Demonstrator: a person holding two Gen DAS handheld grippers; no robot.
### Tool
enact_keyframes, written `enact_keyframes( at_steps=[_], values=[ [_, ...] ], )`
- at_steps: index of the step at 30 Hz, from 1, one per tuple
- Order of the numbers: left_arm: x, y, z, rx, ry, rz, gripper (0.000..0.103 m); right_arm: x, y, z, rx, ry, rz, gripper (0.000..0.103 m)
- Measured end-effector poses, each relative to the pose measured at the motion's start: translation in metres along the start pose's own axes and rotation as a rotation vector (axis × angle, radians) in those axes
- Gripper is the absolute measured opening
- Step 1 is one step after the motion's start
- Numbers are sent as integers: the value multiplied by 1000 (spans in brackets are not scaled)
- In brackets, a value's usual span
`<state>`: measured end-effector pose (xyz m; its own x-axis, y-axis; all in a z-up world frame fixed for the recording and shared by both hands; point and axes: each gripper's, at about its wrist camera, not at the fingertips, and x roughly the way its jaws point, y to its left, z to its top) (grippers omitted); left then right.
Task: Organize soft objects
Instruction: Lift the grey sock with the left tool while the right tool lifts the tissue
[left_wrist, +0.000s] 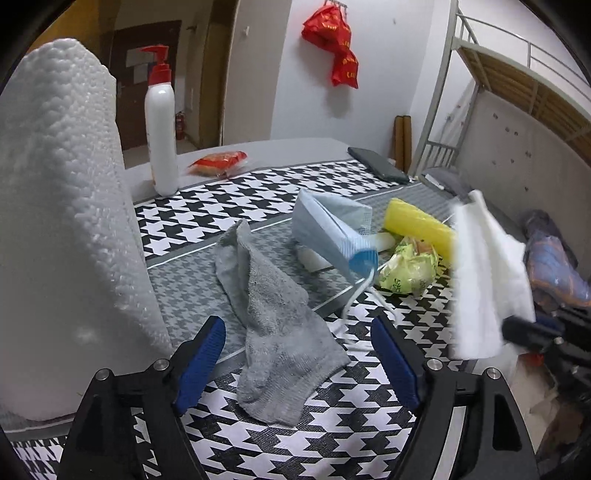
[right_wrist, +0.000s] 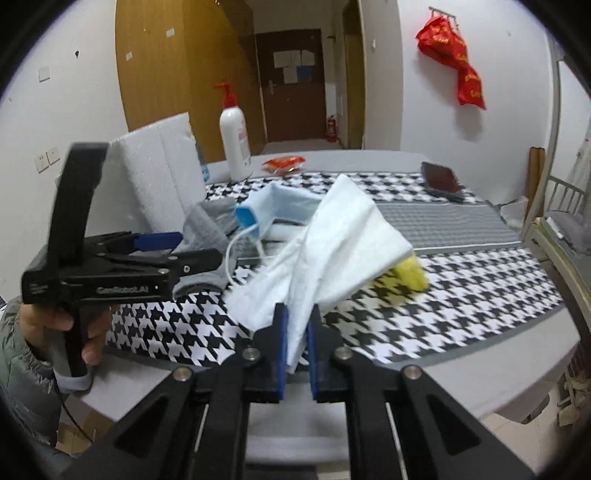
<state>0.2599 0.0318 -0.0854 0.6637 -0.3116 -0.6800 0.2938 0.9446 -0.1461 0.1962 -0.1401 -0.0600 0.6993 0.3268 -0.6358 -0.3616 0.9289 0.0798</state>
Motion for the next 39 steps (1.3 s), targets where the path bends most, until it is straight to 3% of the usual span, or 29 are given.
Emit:
enact_keyframes(
  at_steps=[6, 9, 15, 19, 24, 30, 39],
  values=[
    [9, 6, 7, -25, 13, 25, 80, -2, -15, -9, 42, -1, -3, 12],
    [14, 8, 10, -33, 23, 54, 64, -1, -19, -15, 59, 3, 4, 12],
    [21, 13, 13, -47, 37, 90, 53, 0, -25, -19, 79, -1, 15, 12],
    [33, 16, 14, -58, 93, 86, 36, -1, -27, -18, 79, -12, 23, 12],
    [33, 16, 12, -51, 95, 97, 12, -4, -30, -22, 84, -17, 24, 12],
    [26, 11, 9, -15, 84, 62, 10, -6, -32, -24, 91, -23, 22, 12],
    [-4, -11, 7, 50, 5, 45, 10, -12, -36, -19, 103, -51, 14, 12]
  ],
)
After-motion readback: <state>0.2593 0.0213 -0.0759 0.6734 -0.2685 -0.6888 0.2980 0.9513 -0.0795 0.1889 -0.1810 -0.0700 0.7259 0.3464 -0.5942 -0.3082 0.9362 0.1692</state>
